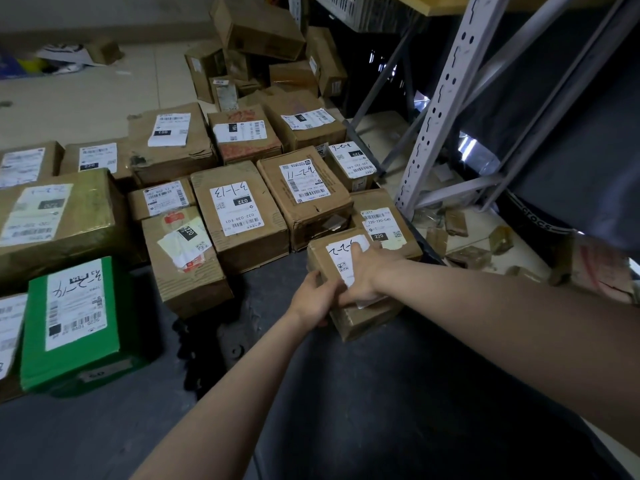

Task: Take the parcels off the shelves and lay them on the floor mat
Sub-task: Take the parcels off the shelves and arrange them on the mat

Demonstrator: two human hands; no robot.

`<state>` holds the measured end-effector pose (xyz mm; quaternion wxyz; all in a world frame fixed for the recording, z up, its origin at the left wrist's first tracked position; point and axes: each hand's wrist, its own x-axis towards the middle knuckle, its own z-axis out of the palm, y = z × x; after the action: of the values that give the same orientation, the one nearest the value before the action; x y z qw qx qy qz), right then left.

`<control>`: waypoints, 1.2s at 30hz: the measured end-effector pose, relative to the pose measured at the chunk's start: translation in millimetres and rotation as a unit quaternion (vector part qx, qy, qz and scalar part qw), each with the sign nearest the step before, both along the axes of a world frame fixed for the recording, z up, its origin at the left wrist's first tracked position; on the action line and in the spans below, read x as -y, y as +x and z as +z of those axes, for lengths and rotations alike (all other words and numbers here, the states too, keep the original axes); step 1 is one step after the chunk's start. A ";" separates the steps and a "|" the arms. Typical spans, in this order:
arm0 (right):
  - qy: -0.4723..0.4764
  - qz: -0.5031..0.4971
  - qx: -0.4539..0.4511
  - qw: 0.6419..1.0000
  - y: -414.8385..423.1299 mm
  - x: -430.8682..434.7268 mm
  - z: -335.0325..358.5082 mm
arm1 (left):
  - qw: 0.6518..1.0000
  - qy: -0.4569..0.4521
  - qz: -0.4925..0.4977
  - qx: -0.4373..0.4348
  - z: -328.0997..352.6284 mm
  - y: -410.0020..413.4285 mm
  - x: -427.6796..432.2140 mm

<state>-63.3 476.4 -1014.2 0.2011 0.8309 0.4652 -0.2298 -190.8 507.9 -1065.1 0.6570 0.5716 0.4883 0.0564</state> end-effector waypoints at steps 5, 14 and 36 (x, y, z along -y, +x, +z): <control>-0.045 -0.013 0.006 0.999 -0.2 0.9 -4.7 | 0.999 0.027 -0.028 -0.030 -0.2 -1.5 0.5; -0.051 -0.063 -0.027 0.996 7.8 5.0 -9.0 | 0.991 0.076 -0.072 -0.087 -4.3 3.3 3.8; 0.092 -0.042 -0.008 0.995 22.7 2.2 -17.2 | 0.974 0.203 -0.033 -0.099 -11.6 14.4 -0.3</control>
<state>-40.6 474.2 -1031.4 0.1100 0.8627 0.4509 -0.2009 -176.5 508.2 -1076.7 0.4769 0.7118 0.5100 0.0759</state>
